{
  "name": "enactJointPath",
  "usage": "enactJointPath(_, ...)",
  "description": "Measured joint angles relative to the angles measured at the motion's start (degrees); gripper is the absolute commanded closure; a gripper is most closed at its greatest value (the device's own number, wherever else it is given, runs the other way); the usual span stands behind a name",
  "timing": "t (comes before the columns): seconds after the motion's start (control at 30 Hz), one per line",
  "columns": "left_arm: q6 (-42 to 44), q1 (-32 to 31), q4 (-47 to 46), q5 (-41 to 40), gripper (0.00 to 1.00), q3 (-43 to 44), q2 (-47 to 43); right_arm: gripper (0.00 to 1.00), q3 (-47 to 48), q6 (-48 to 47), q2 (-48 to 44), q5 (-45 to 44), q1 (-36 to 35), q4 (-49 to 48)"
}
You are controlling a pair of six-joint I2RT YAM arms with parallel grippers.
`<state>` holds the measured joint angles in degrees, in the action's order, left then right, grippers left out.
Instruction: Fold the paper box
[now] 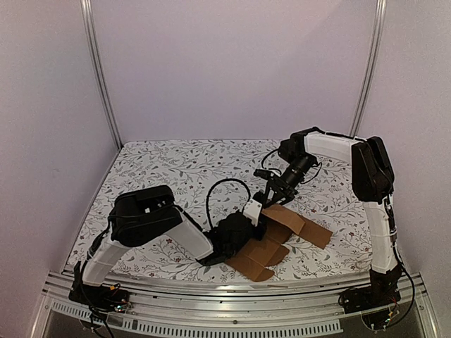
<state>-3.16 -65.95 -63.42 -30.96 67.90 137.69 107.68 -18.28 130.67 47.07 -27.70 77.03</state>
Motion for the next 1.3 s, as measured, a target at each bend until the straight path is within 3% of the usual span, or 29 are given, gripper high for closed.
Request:
enactJointPath(0.33, -1.88, -0.33, 2.82, -3.37, 0.99, 1.88, 0.02, 0.34, -0.52, 0.00, 0.00, 0.81, 0.37, -0.37)
enactJointPath(0.5, -4.11, -1.03, 5.99, -8.37, 0.82, 3.72, 0.11, 0.34, -0.59, 0.24, 0.00, 1.29, 0.72, -1.16)
enactJointPath(0.67, -4.02, -1.01, 2.80, -7.28, 0.63, -0.50, -0.98, 0.33, 0.17, 0.44, 0.00, -0.02, 0.92, -0.33)
enactJointPath(0.8, -2.23, -1.27, 1.31, -4.90, 0.53, -7.58, -5.05, 0.31, 1.92, 0.46, -0.22, -2.62, 1.40, 0.02)
enactJointPath(0.97, 0.26, -2.29, 4.68, -2.47, 0.48, -12.24, -14.12, 0.28, 3.89, -0.11, -2.08, -4.66, 2.14, 0.04)
enactJointPath(1.3, -1.14, -4.07, 26.49, 6.84, 0.42, -14.67, -33.03, 0.28, 0.37, -3.37, -13.38, -7.10, 6.23, -0.44)
